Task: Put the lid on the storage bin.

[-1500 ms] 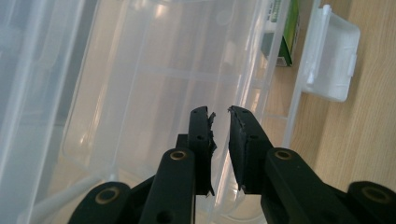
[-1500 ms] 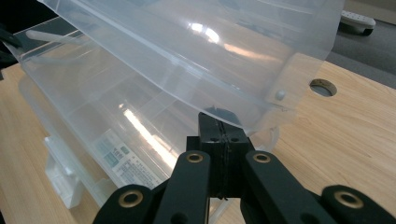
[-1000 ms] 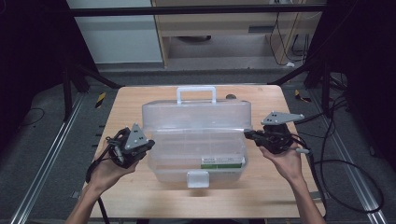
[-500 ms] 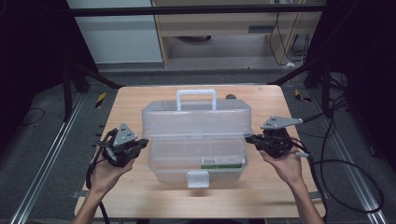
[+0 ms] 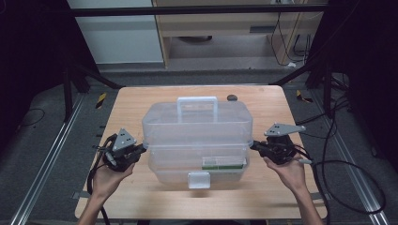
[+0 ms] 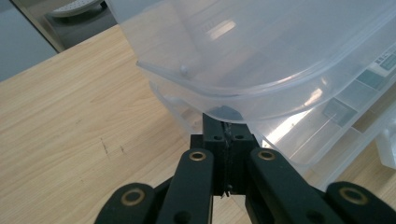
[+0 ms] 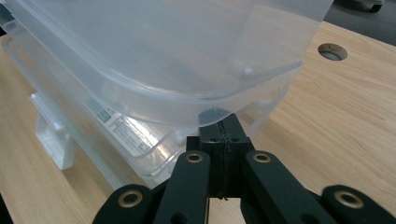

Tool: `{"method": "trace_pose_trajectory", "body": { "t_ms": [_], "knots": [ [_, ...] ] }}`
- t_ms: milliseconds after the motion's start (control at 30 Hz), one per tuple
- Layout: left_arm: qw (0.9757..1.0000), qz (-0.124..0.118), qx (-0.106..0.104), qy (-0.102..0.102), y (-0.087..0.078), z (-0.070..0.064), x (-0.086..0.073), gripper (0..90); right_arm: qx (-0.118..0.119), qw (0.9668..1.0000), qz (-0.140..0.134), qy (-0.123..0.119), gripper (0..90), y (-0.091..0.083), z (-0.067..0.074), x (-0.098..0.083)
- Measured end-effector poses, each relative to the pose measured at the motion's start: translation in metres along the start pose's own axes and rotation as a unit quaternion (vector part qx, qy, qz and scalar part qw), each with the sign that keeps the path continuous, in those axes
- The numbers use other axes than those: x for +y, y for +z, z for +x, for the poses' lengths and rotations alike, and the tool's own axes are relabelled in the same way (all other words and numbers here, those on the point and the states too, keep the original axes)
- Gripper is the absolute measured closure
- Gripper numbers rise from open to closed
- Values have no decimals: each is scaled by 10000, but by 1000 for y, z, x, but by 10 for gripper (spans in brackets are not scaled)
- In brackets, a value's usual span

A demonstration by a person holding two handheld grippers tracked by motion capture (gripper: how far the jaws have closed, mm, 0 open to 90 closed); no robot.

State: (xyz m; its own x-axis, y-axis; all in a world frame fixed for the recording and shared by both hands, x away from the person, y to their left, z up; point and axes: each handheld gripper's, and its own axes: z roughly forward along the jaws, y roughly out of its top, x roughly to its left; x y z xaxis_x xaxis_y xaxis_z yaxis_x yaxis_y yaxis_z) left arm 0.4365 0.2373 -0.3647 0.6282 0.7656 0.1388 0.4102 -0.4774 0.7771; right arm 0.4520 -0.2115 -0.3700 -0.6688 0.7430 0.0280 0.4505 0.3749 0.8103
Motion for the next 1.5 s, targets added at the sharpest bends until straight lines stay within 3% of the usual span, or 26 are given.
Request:
{"method": "trace_pose_trajectory", "body": {
  "t_ms": [933,1100,1167,1233,1367,1500],
  "knots": [
    [9992,384,-78,-25,18,-10,-32,889,-97,9989,454,-23,900,12,2,-28],
    [9986,515,2,-124,22,-5,-38,891,-191,9979,620,-79,900,16,2,-34],
    [9985,486,-98,-231,23,-2,-40,886,-162,9981,596,-24,900,16,1,-35],
    [9983,523,10,-250,23,-1,-41,881,-152,9984,553,-6,900,13,1,-34],
    [9979,506,239,-335,21,5,-43,867,-459,9972,577,-95,900,10,-3,-34],
    [9962,462,478,-556,17,18,-48,828,-625,9964,575,5,880,9,-13,-41]
  ]
}}
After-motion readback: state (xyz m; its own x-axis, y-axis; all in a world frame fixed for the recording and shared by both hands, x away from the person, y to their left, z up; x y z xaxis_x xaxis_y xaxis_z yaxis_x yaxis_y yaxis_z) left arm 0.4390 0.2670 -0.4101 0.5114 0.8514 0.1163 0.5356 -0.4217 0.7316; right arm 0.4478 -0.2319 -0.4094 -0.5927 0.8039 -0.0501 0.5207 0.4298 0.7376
